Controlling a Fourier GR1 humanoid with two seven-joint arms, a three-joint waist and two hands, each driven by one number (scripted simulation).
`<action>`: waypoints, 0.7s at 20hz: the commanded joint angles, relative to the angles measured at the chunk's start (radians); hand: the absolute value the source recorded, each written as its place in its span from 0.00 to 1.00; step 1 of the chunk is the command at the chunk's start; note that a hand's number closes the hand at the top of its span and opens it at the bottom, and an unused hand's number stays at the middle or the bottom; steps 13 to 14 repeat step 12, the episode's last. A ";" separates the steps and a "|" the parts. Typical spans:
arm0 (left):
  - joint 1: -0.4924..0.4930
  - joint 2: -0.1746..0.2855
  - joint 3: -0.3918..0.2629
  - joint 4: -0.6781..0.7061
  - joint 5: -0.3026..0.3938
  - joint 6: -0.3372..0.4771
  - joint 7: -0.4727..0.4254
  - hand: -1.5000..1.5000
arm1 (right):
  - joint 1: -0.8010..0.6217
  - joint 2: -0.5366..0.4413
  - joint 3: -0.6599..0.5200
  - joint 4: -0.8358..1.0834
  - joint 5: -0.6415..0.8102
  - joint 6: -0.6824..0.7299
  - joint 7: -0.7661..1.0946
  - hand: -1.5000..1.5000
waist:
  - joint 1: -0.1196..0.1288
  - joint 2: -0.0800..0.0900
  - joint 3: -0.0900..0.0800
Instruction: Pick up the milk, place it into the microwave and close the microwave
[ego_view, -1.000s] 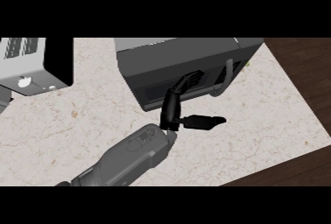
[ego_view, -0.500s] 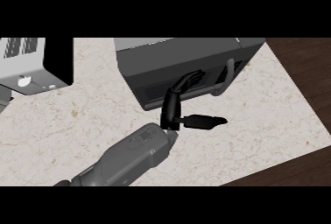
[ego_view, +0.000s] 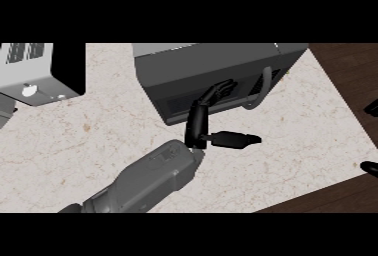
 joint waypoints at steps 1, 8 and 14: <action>-0.066 0.000 0.066 0.079 0.036 0.014 0.001 0.00 | -0.012 0.014 0.009 0.049 -0.065 0.036 0.024 0.00 | -0.004 0.010 -0.002; -0.076 0.000 0.063 0.086 0.061 0.009 -0.028 0.00 | -0.065 -0.020 -0.008 0.107 -0.131 0.083 0.052 0.00 | -0.005 0.009 -0.004; -0.061 0.000 0.052 0.105 0.074 0.004 -0.049 0.00 | -0.078 -0.034 -0.019 0.145 -0.166 0.112 0.058 0.00 | -0.008 0.011 -0.002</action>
